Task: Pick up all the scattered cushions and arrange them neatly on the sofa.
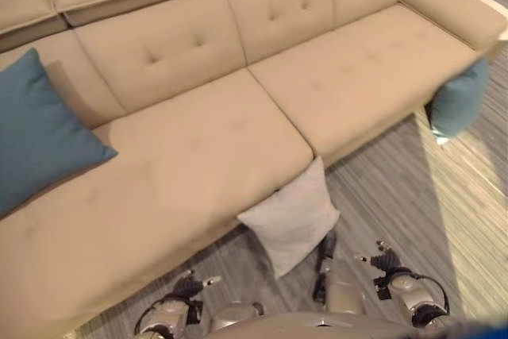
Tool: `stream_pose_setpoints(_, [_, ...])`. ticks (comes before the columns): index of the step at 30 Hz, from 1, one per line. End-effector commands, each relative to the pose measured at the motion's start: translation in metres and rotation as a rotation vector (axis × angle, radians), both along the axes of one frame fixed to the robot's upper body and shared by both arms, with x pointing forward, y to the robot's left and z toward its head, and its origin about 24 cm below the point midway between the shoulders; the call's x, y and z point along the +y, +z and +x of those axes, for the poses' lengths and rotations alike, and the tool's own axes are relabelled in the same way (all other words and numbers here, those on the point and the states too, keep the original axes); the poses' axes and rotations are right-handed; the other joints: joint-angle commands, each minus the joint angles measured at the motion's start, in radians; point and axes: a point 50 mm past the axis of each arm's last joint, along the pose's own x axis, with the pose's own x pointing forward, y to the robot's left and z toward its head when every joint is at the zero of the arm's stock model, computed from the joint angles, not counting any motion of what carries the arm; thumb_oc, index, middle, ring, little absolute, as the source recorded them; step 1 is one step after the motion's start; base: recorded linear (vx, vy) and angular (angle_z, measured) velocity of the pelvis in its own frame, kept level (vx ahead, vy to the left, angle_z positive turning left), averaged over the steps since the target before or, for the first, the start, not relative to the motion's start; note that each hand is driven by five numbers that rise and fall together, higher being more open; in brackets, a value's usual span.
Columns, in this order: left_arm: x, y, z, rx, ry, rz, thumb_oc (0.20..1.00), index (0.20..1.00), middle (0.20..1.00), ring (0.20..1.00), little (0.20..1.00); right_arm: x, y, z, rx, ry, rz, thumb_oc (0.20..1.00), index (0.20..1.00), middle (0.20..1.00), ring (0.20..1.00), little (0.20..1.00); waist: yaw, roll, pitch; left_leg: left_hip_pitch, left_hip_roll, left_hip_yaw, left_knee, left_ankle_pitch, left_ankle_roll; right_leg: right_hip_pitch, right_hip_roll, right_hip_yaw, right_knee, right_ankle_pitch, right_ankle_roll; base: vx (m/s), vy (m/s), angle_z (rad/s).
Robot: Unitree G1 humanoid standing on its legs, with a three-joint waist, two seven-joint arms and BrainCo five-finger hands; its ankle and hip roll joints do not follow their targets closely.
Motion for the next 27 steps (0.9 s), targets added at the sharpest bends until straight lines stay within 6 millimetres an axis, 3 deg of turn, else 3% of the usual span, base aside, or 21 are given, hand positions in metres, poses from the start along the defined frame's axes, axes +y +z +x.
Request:
stream_pose_setpoints(1, [0.017,0.008,0.007,-0.041,0.025,0.050,1.000,1.000,1.000,1.000,1.000,-0.006,0.012,0.017,-0.077,0.071,-0.043,1.000,1.000,1.000,1.000,1.000,0.009,-0.039,0.016,-0.080,0.079,-0.011,-0.013,0.045,-0.025,0.078,-0.011,0.043,0.031,-0.069,0.132,0.21,-0.368,0.04])
stream_pose_setpoints(2, [0.017,0.007,0.007,-0.044,0.027,0.048,1.000,1.000,1.000,1.000,1.000,-0.007,0.012,0.017,-0.083,0.073,-0.042,1.000,1.000,1.000,1.000,1.000,0.009,-0.034,0.012,-0.076,0.106,-0.028,-0.029,0.055,-0.036,0.085,0.004,0.029,0.047,-0.089,0.121,0.14,-0.293,0.03])
stream_pose_setpoints(4, [0.017,0.008,0.008,-0.046,0.027,0.048,1.000,1.000,1.000,1.000,1.000,-0.006,0.013,0.017,-0.087,0.074,-0.040,1.000,1.000,1.000,1.000,1.000,0.005,-0.037,0.006,-0.087,0.116,-0.044,-0.039,0.074,-0.044,0.086,0.005,0.014,0.061,-0.103,0.116,0.05,-0.216,0.58])
stream_pose_setpoints(5, [0.016,0.009,0.012,-0.059,0.021,0.048,1.000,1.000,1.000,1.000,1.000,-0.008,0.015,0.019,-0.100,0.081,-0.045,1.000,1.000,1.000,1.000,1.000,0.010,-0.032,0.005,-0.098,0.154,-0.058,-0.054,0.103,-0.068,0.101,0.026,-0.017,0.077,-0.139,0.100,0.04,-0.325,1.16])
stream_pose_setpoints(8, [0.012,0.011,0.021,-0.091,0.011,0.038,1.000,1.000,1.000,1.000,1.000,-0.012,0.018,0.021,-0.118,0.073,-0.057,1.000,1.000,1.000,1.000,1.000,0.003,-0.048,0.005,-0.161,0.173,-0.015,-0.049,0.137,-0.076,0.137,0.034,-0.062,0.048,-0.164,0.088,-0.04,-0.237,0.87])
stream_pose_setpoints(10, [0.007,0.012,0.027,-0.102,0.000,0.026,1.000,1.000,1.000,1.000,1.000,-0.017,0.019,0.022,-0.123,0.061,-0.068,1.000,1.000,1.000,1.000,1.000,-0.008,-0.061,0.006,-0.212,0.194,0.138,-0.022,0.150,-0.073,0.167,0.030,-0.099,0.012,-0.169,0.085,-0.10,-0.105,0.99])
stream_pose_setpoints(11, [0.003,0.012,0.031,-0.110,-0.016,0.017,1.000,1.000,1.000,1.000,1.000,-0.019,0.019,0.020,-0.116,0.048,-0.072,1.000,1.000,1.000,1.000,1.000,-0.022,-0.063,0.005,-0.221,0.222,0.305,0.004,0.149,-0.069,0.191,0.024,-0.140,-0.011,-0.171,0.082,-0.10,-0.068,0.82])
stream_pose_setpoints(12, [0.003,0.012,0.031,-0.110,-0.016,0.017,1.000,1.000,1.000,1.000,1.000,-0.020,0.019,0.020,-0.116,0.048,-0.072,1.000,1.000,1.000,1.000,1.000,-0.021,-0.062,0.006,-0.221,0.222,0.305,0.005,0.148,-0.069,0.192,0.024,-0.140,-0.011,-0.171,0.081,-0.10,-0.053,0.72])
stream_pose_setpoints(15, [-0.003,0.009,0.027,-0.090,-0.051,-0.002,1.000,1.000,1.000,1.000,1.000,-0.020,0.015,0.015,-0.090,0.025,-0.059,1.000,1.000,1.000,1.000,1.000,-0.028,-0.056,-0.006,-0.245,0.160,0.407,0.017,0.116,-0.039,0.217,0.036,-0.168,-0.050,-0.156,0.084,-0.06,0.026,0.47])
stream_pose_setpoints(17, [-0.001,0.008,0.022,-0.071,-0.044,0.000,1.000,1.000,1.000,1.000,1.000,-0.013,0.014,0.016,-0.100,0.030,-0.042,1.000,1.000,1.000,1.000,1.000,-0.016,-0.056,0.000,-0.240,0.108,0.342,0.005,0.105,-0.020,0.216,0.030,-0.162,-0.024,-0.147,0.088,0.00,0.107,0.01])
stream_pose_setpoints(21, [0.005,0.008,0.018,-0.064,-0.022,0.007,1.000,1.000,1.000,1.000,1.000,-0.008,0.014,0.017,-0.098,0.048,-0.032,1.000,1.000,1.000,1.000,1.000,-0.007,-0.044,0.015,-0.228,0.083,0.315,0.002,0.104,0.008,0.186,-0.005,-0.127,0.097,-0.151,0.101,-0.02,0.124,0.18])
stream_pose_setpoints(24, [0.012,0.010,0.018,-0.072,-0.005,0.025,1.000,1.000,1.000,1.000,1.000,-0.004,0.014,0.020,-0.104,0.058,-0.023,1.000,1.000,1.000,1.000,1.000,-0.017,-0.028,0.023,-0.219,0.071,0.268,-0.004,0.110,0.017,0.150,0.019,0.027,0.145,-0.168,0.111,-0.02,0.019,0.13])
stream_pose_setpoints(27, [0.018,0.011,0.017,-0.073,0.007,0.045,1.000,1.000,1.000,1.000,1.000,-0.003,0.014,0.020,-0.096,0.072,-0.026,1.000,1.000,1.000,1.000,1.000,-0.011,-0.022,0.014,-0.222,0.076,0.242,-0.010,0.123,0.008,0.177,-0.005,0.085,0.088,-0.152,0.106,0.02,-0.172,0.40])
